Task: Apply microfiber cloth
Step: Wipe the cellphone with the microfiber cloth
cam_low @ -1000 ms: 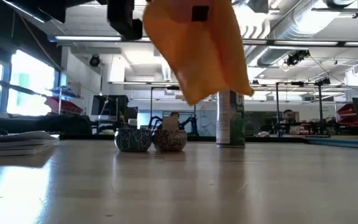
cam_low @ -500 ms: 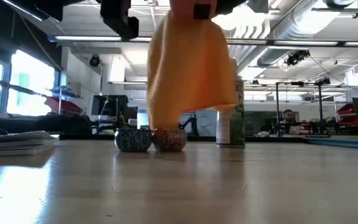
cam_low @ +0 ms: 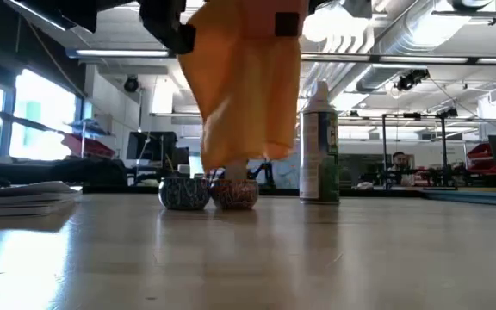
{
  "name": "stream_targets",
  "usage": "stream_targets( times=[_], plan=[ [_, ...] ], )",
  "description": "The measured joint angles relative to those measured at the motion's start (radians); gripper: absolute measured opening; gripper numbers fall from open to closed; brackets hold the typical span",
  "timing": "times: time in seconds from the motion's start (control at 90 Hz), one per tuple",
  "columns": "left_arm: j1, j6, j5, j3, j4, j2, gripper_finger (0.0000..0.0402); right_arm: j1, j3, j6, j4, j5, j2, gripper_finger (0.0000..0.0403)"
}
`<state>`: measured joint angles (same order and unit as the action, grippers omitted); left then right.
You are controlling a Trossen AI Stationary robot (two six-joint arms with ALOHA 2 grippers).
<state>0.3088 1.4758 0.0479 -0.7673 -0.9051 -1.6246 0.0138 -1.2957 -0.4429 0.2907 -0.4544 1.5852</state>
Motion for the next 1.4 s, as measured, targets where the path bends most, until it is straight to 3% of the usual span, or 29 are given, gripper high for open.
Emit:
stream_targets(
  times=[0.122,0.411,0.5,0.678,0.878,1.156,1.4],
  plan=[
    [-0.002,0.016,-0.007,-0.009,-0.013,-0.014,0.0012,0.001,0.000,0.001,-0.003,-0.019,0.000,0.0000],
    [0.036,0.123,-0.073,-0.009,-0.012,-0.016,0.0012,0.026,0.000,-0.010,0.033,0.298,-0.004,0.0000],
    [0.054,0.151,-0.127,-0.009,-0.037,-0.012,0.0012,0.043,0.003,-0.014,0.082,0.348,-0.025,0.0000],
    [0.084,0.159,-0.244,0.000,-0.019,-0.014,0.0012,0.063,0.002,-0.011,0.138,0.362,-0.126,0.0000],
    [0.085,0.129,-0.262,0.000,-0.022,-0.013,0.0012,0.046,0.001,-0.003,0.141,0.366,-0.207,0.0000],
    [0.085,0.123,-0.260,0.000,-0.038,-0.013,0.0012,-0.018,0.001,0.006,0.167,0.276,-0.145,0.0000],
    [0.086,0.103,-0.266,0.002,-0.024,-0.016,0.0012,-0.030,-0.001,0.020,0.122,0.294,-0.042,0.0000]
  ],
)
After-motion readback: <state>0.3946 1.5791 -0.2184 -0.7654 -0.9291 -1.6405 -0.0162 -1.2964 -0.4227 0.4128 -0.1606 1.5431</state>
